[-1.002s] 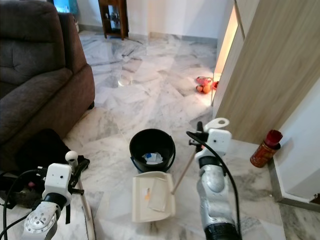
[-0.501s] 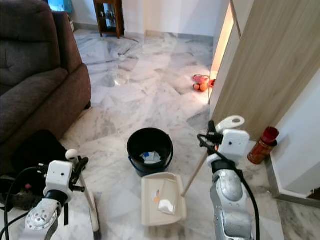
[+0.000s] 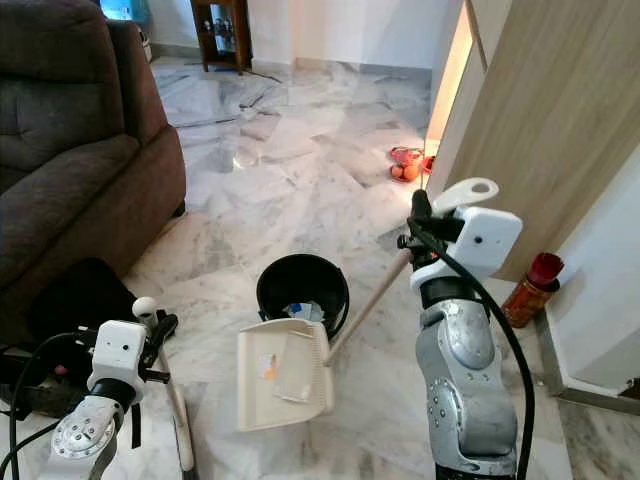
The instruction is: Sweep floor
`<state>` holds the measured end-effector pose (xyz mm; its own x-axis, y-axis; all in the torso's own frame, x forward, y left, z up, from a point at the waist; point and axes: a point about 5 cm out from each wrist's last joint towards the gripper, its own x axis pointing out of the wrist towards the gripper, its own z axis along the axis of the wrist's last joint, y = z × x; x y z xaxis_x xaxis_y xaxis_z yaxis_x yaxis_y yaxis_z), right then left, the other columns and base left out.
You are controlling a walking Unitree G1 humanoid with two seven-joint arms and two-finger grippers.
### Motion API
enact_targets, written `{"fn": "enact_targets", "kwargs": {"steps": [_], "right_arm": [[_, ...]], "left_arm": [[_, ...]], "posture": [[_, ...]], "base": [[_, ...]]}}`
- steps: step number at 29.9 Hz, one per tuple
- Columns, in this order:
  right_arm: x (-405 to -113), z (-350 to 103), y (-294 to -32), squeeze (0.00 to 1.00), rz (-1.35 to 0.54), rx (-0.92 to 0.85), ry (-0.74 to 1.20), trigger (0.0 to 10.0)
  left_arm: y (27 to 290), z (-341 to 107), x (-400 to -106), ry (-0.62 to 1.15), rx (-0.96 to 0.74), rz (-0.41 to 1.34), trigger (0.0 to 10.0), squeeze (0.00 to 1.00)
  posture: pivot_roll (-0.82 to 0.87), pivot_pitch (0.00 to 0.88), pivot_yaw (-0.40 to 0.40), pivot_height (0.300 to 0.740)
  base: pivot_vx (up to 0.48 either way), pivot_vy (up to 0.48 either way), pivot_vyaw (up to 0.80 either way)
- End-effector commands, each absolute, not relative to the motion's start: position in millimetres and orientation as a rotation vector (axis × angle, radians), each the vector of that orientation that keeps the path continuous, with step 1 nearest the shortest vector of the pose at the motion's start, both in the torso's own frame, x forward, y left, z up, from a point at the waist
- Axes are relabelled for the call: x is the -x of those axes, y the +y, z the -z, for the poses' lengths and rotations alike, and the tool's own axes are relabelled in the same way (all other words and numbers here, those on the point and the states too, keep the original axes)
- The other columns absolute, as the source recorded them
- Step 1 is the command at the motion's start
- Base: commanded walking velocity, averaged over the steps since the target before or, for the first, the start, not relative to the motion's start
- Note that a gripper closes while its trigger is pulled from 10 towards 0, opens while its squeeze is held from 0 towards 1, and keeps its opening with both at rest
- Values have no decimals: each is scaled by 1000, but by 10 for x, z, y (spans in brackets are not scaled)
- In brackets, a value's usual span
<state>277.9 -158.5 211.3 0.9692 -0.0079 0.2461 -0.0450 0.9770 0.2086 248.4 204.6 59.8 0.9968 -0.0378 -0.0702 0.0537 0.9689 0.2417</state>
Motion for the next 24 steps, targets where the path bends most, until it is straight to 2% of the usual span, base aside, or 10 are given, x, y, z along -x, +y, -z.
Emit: {"fn": "enact_targets", "kwargs": {"steps": [1, 7, 24], "right_arm": [[-2723, -2424, -1553, 0, -53, -233, -370, 10000], [-2769, -2585, -1553, 0, -40, -262, -432, 10000], [-2840, -2510, -1498, 0, 21, -344, -486, 10000]], "left_arm": [[2058, -657, -2522, 29, -260, 48, 10000, 0], [2040, -658, -2528, 26, -255, 47, 10000, 0], [2047, -655, -2441, 8, -260, 27, 10000, 0]], "posture": [[190, 50, 10, 740], [186, 51, 10, 740], [207, 43, 5, 740]], "base": [[0, 0, 0], [0, 0, 0], [0, 0, 0]]}}
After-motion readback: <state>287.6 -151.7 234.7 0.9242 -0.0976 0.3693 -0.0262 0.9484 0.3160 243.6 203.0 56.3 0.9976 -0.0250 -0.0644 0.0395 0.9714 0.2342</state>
